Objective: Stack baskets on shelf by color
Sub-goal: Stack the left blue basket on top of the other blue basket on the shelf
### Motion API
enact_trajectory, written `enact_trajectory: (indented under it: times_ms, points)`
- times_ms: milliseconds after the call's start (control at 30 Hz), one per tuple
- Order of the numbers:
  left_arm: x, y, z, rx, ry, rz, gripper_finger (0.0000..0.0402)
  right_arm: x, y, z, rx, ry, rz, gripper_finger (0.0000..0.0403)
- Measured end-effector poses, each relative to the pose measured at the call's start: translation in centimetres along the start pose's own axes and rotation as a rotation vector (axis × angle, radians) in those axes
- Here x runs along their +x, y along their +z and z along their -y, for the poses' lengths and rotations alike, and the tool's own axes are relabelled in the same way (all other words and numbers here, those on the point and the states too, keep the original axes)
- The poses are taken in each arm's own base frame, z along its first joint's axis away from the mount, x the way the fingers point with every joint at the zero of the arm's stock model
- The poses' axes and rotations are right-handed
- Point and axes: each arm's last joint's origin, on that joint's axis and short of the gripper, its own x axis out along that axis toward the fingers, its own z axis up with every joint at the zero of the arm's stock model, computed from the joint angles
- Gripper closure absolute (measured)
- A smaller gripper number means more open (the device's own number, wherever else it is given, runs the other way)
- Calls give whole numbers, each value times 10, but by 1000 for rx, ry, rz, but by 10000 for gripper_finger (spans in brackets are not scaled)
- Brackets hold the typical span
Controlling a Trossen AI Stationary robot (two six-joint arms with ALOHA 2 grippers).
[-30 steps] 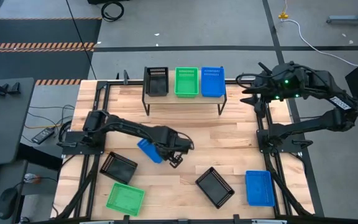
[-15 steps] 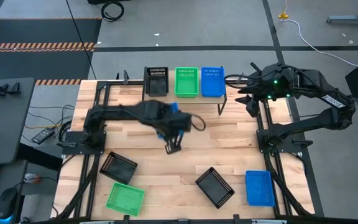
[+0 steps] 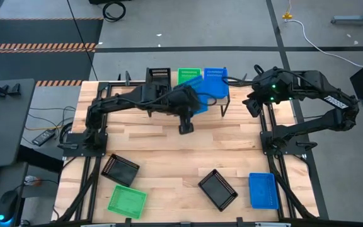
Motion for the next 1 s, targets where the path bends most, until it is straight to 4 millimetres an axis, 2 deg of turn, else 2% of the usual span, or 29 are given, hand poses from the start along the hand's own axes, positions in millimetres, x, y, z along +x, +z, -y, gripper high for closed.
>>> enact_trajectory:
  times_ms: [200, 467, 767, 900, 1000]
  points:
    - [11, 15, -22, 84, 85, 141, 395, 0, -2, 0, 85, 17, -29, 215]
    - [56, 20, -51, 61, 129, 197, 390, 0, -2, 0, 157, 20, -35, 215]
    - [104, 16, -52, 92, 102, 185, 390, 0, -3, 0, 203, 20, -47, 215]
    - [116, 12, -52, 96, 100, 153, 387, 0, -3, 0, 204, 26, -51, 215]
    - [117, 11, -54, 93, 107, 149, 391, 0, -3, 0, 204, 26, -51, 215]
